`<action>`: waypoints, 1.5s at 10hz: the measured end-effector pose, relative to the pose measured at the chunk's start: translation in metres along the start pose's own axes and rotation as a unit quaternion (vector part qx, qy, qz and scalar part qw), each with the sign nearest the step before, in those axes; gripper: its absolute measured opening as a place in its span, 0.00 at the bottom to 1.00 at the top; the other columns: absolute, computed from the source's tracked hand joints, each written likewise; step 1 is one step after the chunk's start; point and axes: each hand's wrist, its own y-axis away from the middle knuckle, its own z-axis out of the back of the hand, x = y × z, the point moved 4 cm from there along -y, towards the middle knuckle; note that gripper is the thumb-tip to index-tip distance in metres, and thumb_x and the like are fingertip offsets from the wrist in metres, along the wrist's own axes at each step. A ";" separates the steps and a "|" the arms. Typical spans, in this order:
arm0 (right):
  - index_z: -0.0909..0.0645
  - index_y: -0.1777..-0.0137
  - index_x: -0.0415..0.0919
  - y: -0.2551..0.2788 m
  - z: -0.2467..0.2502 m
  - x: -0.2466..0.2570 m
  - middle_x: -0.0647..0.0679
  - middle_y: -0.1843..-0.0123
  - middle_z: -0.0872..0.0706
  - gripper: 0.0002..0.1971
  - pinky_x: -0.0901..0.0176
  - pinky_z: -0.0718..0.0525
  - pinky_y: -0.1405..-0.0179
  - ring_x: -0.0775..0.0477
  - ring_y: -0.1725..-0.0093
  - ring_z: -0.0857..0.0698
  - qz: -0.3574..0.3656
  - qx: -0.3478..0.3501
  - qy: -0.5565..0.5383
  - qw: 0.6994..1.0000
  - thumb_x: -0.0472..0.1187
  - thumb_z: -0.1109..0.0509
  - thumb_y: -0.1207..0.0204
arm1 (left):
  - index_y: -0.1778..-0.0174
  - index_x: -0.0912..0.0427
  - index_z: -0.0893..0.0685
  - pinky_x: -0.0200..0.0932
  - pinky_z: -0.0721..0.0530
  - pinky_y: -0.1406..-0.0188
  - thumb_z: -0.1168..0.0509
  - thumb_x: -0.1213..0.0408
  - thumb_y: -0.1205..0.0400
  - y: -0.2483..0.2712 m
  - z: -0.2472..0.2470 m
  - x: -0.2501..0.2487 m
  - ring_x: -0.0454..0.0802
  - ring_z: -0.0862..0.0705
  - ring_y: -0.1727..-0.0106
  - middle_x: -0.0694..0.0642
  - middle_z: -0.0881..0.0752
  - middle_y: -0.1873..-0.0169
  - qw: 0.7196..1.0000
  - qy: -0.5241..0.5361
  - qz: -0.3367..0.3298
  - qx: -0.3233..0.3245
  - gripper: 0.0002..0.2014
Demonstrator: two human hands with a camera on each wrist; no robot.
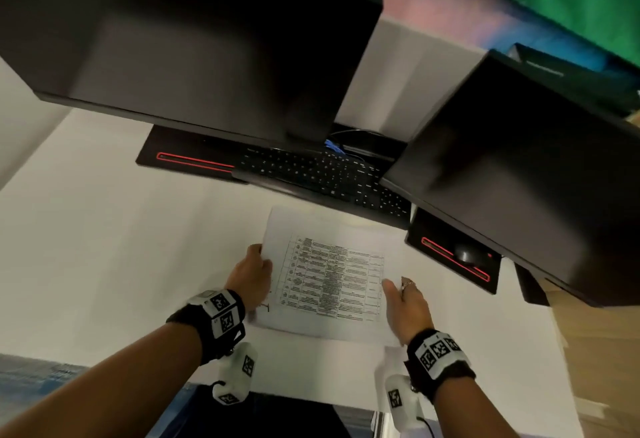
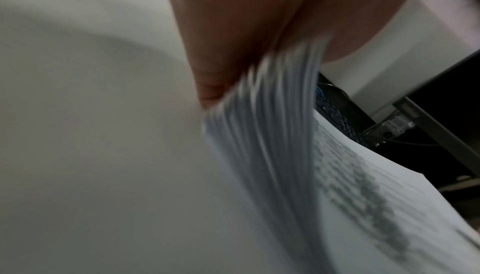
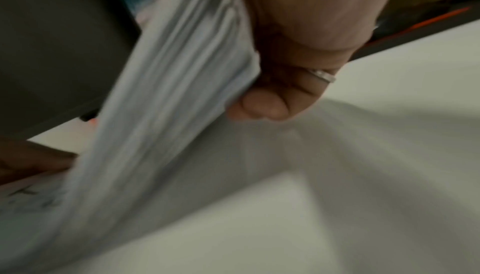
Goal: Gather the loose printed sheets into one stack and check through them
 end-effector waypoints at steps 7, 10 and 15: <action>0.23 0.36 0.46 0.018 0.056 0.032 0.61 0.50 0.14 0.18 0.78 0.15 0.53 0.70 0.52 0.18 0.077 -0.039 -0.251 0.964 0.37 0.23 0.23 | 0.36 0.59 0.29 0.36 0.16 0.59 0.39 0.59 0.12 0.045 0.011 -0.053 0.34 0.15 0.54 0.39 0.16 0.51 0.964 0.094 -0.206 -0.138 0.12; 0.30 0.22 0.33 -0.010 0.089 -0.054 0.37 0.29 0.18 0.24 0.53 0.23 0.32 0.35 0.29 0.18 -0.070 -0.025 -0.043 0.996 0.35 0.32 0.17 | 0.27 0.64 0.29 0.45 0.22 0.44 0.46 0.69 0.11 0.025 -0.098 -0.058 0.55 0.17 0.46 0.61 0.16 0.38 0.999 -0.045 0.009 -0.004 0.17; 0.32 0.21 0.36 -0.030 0.117 -0.073 0.37 0.23 0.27 0.27 0.41 0.22 0.31 0.31 0.28 0.24 -0.073 -0.093 0.158 0.980 0.42 0.31 0.18 | 0.23 0.58 0.26 0.43 0.19 0.39 0.34 0.63 0.16 0.034 -0.124 -0.065 0.58 0.17 0.34 0.59 0.17 0.32 0.996 -0.089 -0.009 0.011 0.24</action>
